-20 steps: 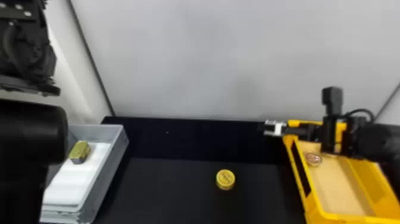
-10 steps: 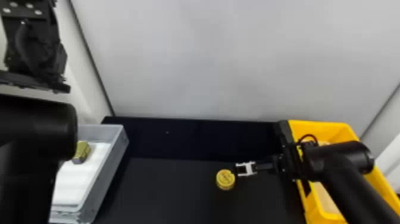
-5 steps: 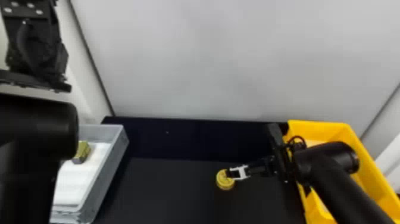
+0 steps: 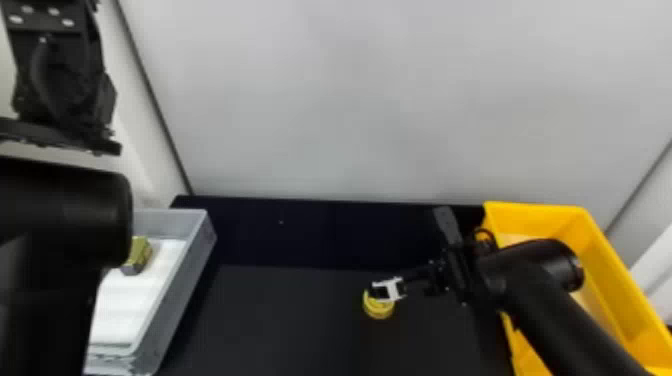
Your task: Pick up the round yellow can and place it in the yellow rectangular box
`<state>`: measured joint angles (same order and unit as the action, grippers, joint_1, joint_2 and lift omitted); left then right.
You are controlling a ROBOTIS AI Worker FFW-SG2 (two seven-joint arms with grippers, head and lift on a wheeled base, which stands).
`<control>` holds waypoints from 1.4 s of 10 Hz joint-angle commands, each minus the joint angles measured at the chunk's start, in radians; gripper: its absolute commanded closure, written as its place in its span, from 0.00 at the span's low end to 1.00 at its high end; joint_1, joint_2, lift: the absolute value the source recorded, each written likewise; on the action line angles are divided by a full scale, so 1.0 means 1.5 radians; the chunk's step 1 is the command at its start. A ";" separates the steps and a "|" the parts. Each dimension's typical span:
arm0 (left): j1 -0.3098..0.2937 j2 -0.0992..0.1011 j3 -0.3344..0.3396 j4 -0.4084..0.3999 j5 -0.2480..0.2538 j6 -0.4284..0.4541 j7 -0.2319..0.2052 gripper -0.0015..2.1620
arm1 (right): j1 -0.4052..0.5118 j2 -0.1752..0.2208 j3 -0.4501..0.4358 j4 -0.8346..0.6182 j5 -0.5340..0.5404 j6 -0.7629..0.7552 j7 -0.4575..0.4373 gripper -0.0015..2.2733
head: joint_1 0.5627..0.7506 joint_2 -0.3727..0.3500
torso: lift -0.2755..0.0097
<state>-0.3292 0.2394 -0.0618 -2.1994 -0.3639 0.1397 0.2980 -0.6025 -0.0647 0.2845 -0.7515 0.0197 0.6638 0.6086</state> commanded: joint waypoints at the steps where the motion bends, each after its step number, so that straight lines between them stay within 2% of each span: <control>1: -0.003 0.000 -0.004 0.004 0.001 -0.003 0.001 0.04 | -0.004 0.007 0.020 0.010 -0.025 -0.014 -0.009 0.02 | 0.53 0.59 | 0.93; 5: -0.007 -0.001 -0.007 0.007 0.001 -0.004 0.001 0.04 | -0.004 0.012 0.056 0.016 -0.055 -0.020 -0.014 0.02 | 0.53 0.59 | 0.93; 11: -0.008 -0.002 -0.009 0.007 0.002 -0.004 0.001 0.04 | 0.000 0.015 0.075 0.025 -0.066 -0.022 -0.007 0.02 | 0.53 0.59 | 0.93; 14: -0.008 -0.003 -0.010 0.007 0.002 -0.004 0.001 0.04 | 0.001 0.014 0.076 0.056 -0.018 -0.048 0.014 0.01 | 0.53 0.59 | 0.93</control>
<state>-0.3406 0.2354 -0.0754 -2.1890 -0.3605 0.1335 0.2993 -0.6027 -0.0441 0.3976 -0.6912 -0.0467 0.6118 0.6174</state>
